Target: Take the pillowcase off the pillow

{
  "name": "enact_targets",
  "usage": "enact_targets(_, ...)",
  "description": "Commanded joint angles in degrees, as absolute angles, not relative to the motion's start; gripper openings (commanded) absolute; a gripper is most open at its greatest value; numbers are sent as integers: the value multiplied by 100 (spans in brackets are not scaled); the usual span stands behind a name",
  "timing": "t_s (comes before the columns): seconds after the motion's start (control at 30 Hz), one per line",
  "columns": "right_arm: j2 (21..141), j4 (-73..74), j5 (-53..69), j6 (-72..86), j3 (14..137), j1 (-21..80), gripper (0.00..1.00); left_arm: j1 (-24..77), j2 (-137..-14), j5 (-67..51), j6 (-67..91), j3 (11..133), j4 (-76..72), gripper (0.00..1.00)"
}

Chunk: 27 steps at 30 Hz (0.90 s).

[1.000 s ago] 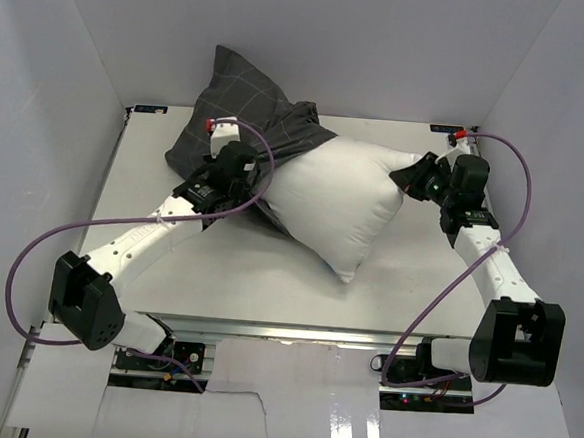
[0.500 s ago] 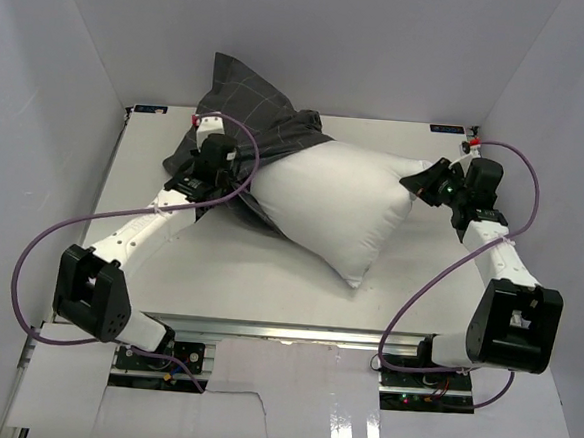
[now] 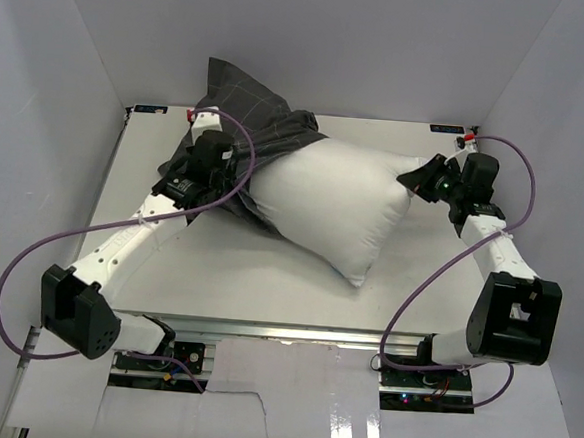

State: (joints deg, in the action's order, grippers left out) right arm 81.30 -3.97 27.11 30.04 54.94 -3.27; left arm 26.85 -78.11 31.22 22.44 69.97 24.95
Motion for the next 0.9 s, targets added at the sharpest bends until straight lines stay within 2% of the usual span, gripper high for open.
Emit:
enact_targets(0.0, 8051, -826, 2530, 3110, 5511, -965, 8, 2252, -7032, 4983, 2418, 7127, 2628, 0)
enact_targets(0.17, 7735, -879, 2489, 3305, 5274, -1502, 8, 1636, -7259, 5019, 1803, 7760, 2628, 0)
enact_targets(0.33, 7672, -1045, 2619, 3401, 5256, -1512, 8, 1371, -7620, 4115, 1915, 7551, 2751, 0)
enact_targets(0.37, 7699, -1081, 2784, 3375, 5273, -1442, 8, 1371, -7603, 3835, 1994, 7437, 2751, 0)
enact_targets(0.5, 8155, -459, 3111, 2665, 5948, -758, 8, 1380, -7269, 1475, 2179, 6733, 2155, 0)
enact_targets(0.57, 8454, 24, 2981, 2207, 6467, -249, 9, 1406, -7251, 986, 2399, 6627, 2127, 0)
enact_targets(0.6, 8507, 218, 2892, 2136, 6564, -142, 17, 1467, -7294, 871, 2434, 6610, 2127, 2)
enact_targets(0.63, 8525, 315, 2726, 2092, 6652, -10, 46, 1503, -7304, 870, 2504, 6583, 2127, 2)
enact_targets(0.7, 8464, 439, 2558, 2031, 6697, 0, 69, 1564, -7304, 1071, 2627, 6513, 2127, 0)
enact_targets(0.73, 8359, 526, 2505, 1987, 6741, 0, 91, 1564, -7304, 1168, 2680, 6487, 2110, 0)
enact_targets(0.87, 7973, 1238, 1769, 1460, 7258, 227, 90, 1573, -7418, 1274, 2707, 6504, 2127, 0)
